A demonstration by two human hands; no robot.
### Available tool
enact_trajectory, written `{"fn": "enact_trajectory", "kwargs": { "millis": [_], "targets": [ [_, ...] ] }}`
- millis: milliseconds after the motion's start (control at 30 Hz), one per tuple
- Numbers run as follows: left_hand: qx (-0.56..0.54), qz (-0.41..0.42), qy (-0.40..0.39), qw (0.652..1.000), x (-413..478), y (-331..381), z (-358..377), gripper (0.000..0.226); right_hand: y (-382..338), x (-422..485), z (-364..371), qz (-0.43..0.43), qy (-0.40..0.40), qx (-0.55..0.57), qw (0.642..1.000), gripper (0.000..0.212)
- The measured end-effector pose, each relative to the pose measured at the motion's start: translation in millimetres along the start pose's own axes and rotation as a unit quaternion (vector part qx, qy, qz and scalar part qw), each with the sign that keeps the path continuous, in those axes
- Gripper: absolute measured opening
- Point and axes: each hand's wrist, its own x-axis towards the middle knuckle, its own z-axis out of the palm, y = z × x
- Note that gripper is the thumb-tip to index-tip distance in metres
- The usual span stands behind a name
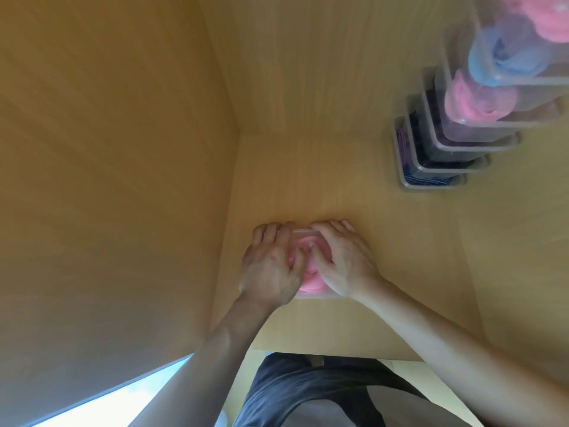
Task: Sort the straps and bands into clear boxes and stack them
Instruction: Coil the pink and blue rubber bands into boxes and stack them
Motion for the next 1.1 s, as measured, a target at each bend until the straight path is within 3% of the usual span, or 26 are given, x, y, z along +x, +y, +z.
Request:
{"fn": "enact_trajectory", "kwargs": {
  "millis": [67, 167, 233, 367, 500, 633, 733, 800, 967, 1100],
  "targets": [
    [-0.027, 0.013, 0.006, 1.000, 10.7, -2.5, -0.1, 0.058, 3.9, 0.5, 1.1, 0.032, 0.045, 0.085, 0.995, 0.041],
    [-0.054, 0.011, 0.001, 0.999, 28.1, -5.5, 2.3, 0.053, 6.8, 0.2, -2.2, 0.049, 0.097, 0.176, 0.978, 0.044],
    [-0.094, -0.018, -0.012, 0.995, 38.4, -8.3, 3.3, 0.053, 9.8, -5.5, -5.7, 0.004, 0.084, 0.139, 0.987, 0.049],
    [-0.135, -0.043, -0.064, 0.988, 55.3, -12.4, 1.3, 0.048, 24.0, -37.7, -11.5, -0.064, -0.024, 0.028, 0.997, 0.062],
    [-0.140, -0.080, -0.080, 0.984, 66.4, -3.1, 4.8, 0.031, 28.9, -72.3, -14.0, -0.053, -0.065, -0.034, 0.996, 0.096],
    [-0.277, -0.155, -0.086, 0.944, 71.6, 12.8, 7.5, 0.028, 24.1, -88.3, -15.8, -0.002, -0.074, -0.090, 0.993, 0.124],
    [-0.420, -0.231, -0.089, 0.873, 72.6, 22.8, 7.3, 0.027, 26.1, -95.3, -19.3, 0.008, -0.044, -0.091, 0.995, 0.114],
    [-0.463, -0.244, -0.094, 0.847, 68.8, 29.5, 5.8, 0.030, 27.2, -96.8, -24.5, 0.001, 0.009, -0.059, 0.998, 0.101],
    [-0.503, -0.198, -0.075, 0.838, 52.6, 51.1, -12.1, 0.016, 33.6, -89.4, -49.2, 0.014, 0.080, 0.032, 0.996, 0.087],
    [-0.544, -0.114, -0.084, 0.827, 48.2, 71.8, -46.2, 0.050, 25.4, -75.9, -82.8, 0.016, 0.143, 0.139, 0.980, 0.073]
  ]
}}
